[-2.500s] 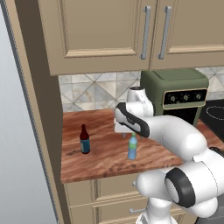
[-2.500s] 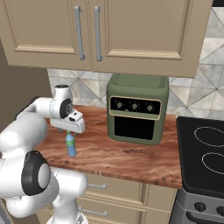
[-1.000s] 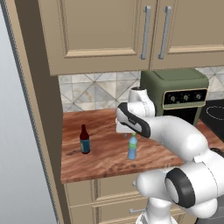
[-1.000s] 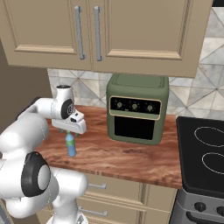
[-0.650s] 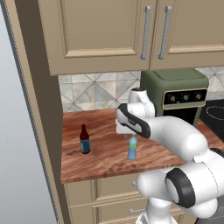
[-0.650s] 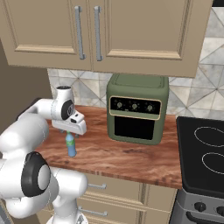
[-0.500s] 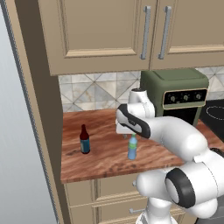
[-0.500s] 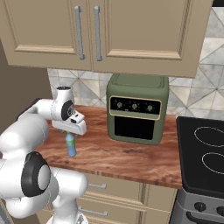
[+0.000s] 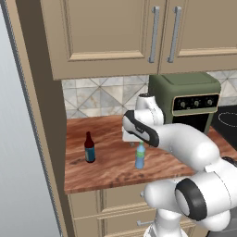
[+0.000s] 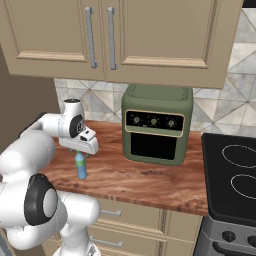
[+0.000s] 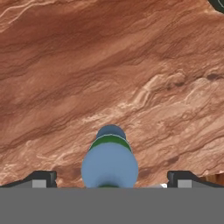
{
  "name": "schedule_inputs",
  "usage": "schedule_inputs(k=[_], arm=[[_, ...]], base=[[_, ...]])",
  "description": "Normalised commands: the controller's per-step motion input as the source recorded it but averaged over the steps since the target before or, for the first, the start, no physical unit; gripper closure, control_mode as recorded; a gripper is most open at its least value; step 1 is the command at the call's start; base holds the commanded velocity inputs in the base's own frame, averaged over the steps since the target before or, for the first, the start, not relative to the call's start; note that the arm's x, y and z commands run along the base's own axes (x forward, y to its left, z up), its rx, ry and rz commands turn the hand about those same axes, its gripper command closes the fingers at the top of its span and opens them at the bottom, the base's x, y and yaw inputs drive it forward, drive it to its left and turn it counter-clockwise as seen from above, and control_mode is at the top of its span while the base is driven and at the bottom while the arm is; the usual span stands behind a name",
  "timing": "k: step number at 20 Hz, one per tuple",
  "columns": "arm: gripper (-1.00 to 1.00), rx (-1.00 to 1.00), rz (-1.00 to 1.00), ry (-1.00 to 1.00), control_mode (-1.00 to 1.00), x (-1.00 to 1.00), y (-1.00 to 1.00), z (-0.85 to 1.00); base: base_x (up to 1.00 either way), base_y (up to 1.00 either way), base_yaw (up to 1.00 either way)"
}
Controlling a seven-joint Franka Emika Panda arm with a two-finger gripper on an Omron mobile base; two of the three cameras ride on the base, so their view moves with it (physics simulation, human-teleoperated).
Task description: Place the drinks on the dining counter in a tight cluster.
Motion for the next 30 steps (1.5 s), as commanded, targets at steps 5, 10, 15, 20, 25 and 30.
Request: schedule_inputs(k=[5, 10, 15, 20, 25, 30], arm=[[-1.0, 0.0, 0.0, 0.0, -1.0, 0.0, 0.01, -0.04], [-1.0, 0.0, 0.0, 0.0, -1.0, 0.0, 0.0, -0.04], [-1.0, 0.0, 0.01, 0.0, -1.0, 0.0, 0.0, -0.04], [-1.0, 0.0, 0.0, 0.0, -1.0, 0.0, 0.0, 0.0], [1.0, 0.0, 0.0, 0.0, -1.0, 0.0, 0.0, 0.0], [1.0, 0.0, 0.0, 0.0, -1.0, 0.0, 0.0, 0.0]], base=[[0.0, 0.0, 0.0], [0.0, 0.0, 0.0], [0.0, 0.0, 0.0], [0.0, 0.0, 0.0], [0.0, 0.0, 0.0], [0.0, 0.0, 0.0]])
